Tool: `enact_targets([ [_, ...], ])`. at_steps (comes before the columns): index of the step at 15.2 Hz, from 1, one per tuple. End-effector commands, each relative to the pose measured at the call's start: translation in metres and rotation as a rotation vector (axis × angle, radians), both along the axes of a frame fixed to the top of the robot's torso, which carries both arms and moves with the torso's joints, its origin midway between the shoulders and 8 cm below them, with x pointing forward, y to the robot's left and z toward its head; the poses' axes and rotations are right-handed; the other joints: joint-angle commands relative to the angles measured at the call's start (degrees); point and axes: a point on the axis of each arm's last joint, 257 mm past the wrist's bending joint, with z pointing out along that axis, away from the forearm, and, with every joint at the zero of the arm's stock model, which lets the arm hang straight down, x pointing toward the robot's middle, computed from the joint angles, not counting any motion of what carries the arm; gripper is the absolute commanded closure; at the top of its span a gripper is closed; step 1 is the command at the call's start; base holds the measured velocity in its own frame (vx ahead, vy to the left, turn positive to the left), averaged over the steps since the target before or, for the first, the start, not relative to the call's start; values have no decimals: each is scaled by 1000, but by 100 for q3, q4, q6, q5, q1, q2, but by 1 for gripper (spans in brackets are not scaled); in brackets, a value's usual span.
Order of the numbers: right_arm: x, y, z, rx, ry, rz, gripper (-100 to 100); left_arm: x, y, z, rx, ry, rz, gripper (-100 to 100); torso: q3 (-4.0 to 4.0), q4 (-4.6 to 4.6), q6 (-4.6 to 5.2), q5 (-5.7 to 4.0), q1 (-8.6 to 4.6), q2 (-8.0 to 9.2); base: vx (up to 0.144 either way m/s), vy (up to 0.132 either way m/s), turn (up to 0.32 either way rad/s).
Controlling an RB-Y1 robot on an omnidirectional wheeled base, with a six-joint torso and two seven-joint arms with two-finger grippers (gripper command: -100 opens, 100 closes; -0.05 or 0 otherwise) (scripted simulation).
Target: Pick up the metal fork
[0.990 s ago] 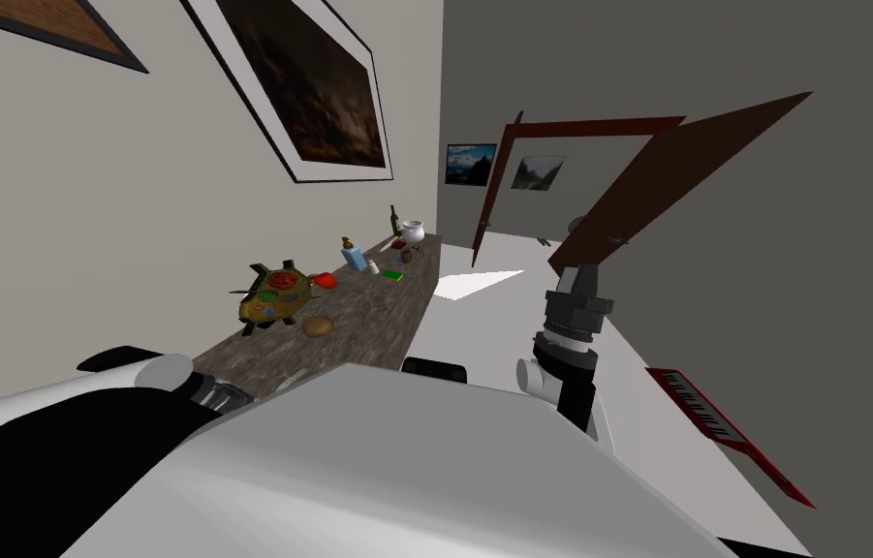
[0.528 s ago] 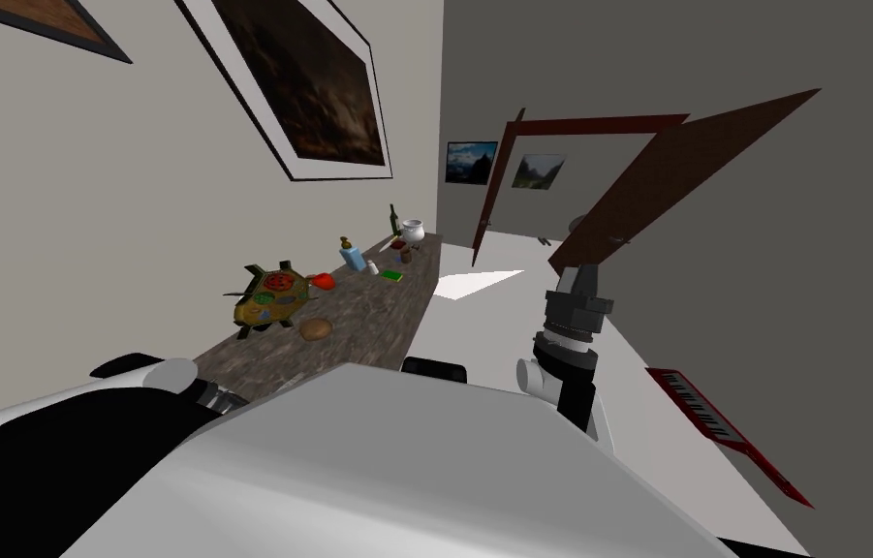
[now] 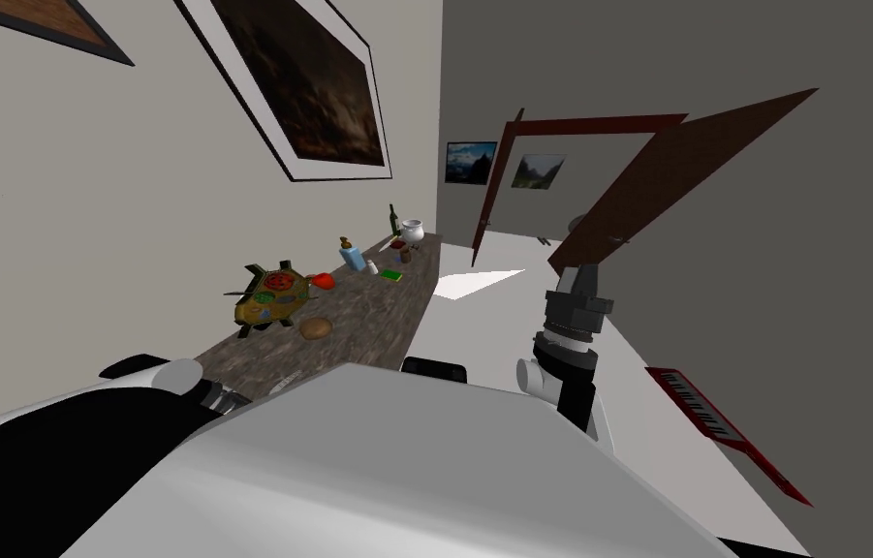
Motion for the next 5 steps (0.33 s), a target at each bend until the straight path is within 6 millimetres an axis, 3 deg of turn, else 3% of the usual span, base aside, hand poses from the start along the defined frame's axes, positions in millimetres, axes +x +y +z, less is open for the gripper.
enact_targets([
  [1,0,0,0,0,0,0,0,0,-3,10,1,2,2,100,0,0,0,0,0,0,10,10,6],
  [4,0,0,0,0,0,0,0,-1,-6,19,1,4,1,100,-4,-1,1,-3,4,-7,18,21,3],
  [5,0,0,0,0,0,0,0,-1,-4,15,2,1,0,100,-4,-2,1,-3,3,-8,10,12,-3],
])
